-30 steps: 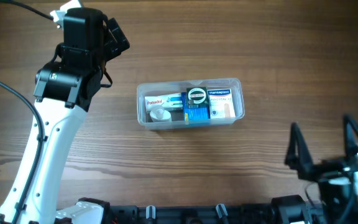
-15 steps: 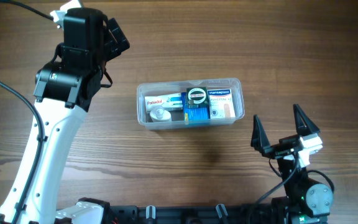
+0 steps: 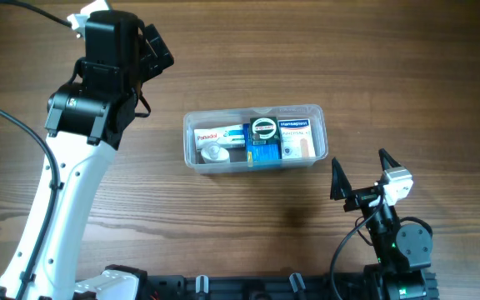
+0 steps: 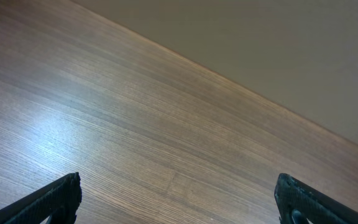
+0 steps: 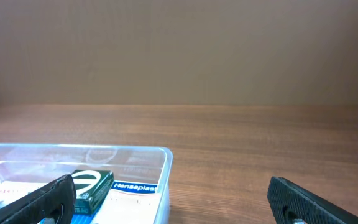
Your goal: Pack container
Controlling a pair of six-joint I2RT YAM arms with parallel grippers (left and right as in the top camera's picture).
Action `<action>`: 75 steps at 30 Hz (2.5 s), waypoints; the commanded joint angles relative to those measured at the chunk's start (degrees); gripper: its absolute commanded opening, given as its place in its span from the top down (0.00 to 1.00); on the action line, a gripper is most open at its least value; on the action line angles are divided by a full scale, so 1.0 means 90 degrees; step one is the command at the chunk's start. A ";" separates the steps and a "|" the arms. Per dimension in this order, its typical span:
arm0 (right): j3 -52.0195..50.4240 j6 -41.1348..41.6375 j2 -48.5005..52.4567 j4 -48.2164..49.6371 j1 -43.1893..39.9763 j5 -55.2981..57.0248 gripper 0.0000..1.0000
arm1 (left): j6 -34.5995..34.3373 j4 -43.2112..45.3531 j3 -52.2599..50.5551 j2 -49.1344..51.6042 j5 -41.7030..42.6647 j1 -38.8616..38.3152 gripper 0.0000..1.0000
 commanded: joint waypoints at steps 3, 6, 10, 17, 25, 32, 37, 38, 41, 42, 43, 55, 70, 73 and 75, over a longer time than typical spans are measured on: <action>-0.0007 -0.0019 0.0019 0.0015 0.0039 0.0109 0.00 | 0.0097 0.0017 0.0044 -0.0007 -0.0085 0.0032 0.00; -0.0007 -0.0022 0.0024 0.0015 0.0039 0.0109 0.00 | 0.0097 0.0017 0.0044 -0.0007 -0.0085 0.0032 0.00; -0.0007 -0.0022 0.0024 0.0015 0.0039 0.0109 0.00 | 0.0097 0.0017 0.0044 -0.0007 -0.0085 0.0032 0.00; -0.0007 -0.0019 0.0024 0.0015 0.0039 0.0109 0.00 | 0.0095 0.0015 0.0044 -0.0007 -0.0085 0.0032 0.00; -0.0007 -0.0022 0.0024 0.0015 0.0039 0.0109 0.00 | 0.0291 0.0010 -0.0483 -0.0658 -0.0274 0.0109 0.00; -0.0007 -0.0017 0.0024 0.0015 0.0039 0.0109 0.00 | 0.0214 0.0131 -0.3242 -0.3087 0.0238 0.0109 0.00; -0.0007 -0.0022 0.0024 0.0015 0.0039 0.0109 0.00 | 0.0216 0.2057 -0.6479 -0.5591 0.0678 0.0109 0.00; -0.0007 -0.0019 0.0024 0.0015 0.0039 0.0109 0.00 | 0.0219 0.2914 -0.7465 -0.6482 0.0685 0.0109 0.00; -0.0007 -0.0022 0.0024 0.0015 0.0039 0.0109 0.00 | 0.0245 0.3903 -0.8602 -0.7679 0.0661 0.0134 0.00; -0.0007 -0.0019 0.0024 0.0015 0.0039 0.0109 0.00 | 0.0245 0.4017 -0.8820 -0.7941 0.0661 0.0134 0.00; -0.0007 -0.0019 0.0024 0.0015 0.0039 0.0109 0.00 | 0.0289 0.4044 -0.8959 -0.8123 0.0661 0.0134 0.00; -0.0007 -0.0019 0.0024 0.0015 0.0039 0.0109 0.00 | 0.1911 0.4121 -0.9406 -0.8808 0.1426 0.0605 0.00; -0.0007 -0.0019 0.0024 0.0015 0.0039 0.0109 0.00 | 0.1906 0.4124 -0.9406 -0.9071 0.1423 0.1054 0.00; -0.0007 -0.0022 0.0024 0.0015 0.0039 0.0109 0.00 | 0.1906 0.4121 -0.9406 -0.9071 0.1421 0.1054 0.00; -0.0007 -0.0022 0.0024 0.0015 0.0039 0.0109 0.00 | 0.1906 0.4124 -0.9406 -0.9066 0.1421 0.1054 0.00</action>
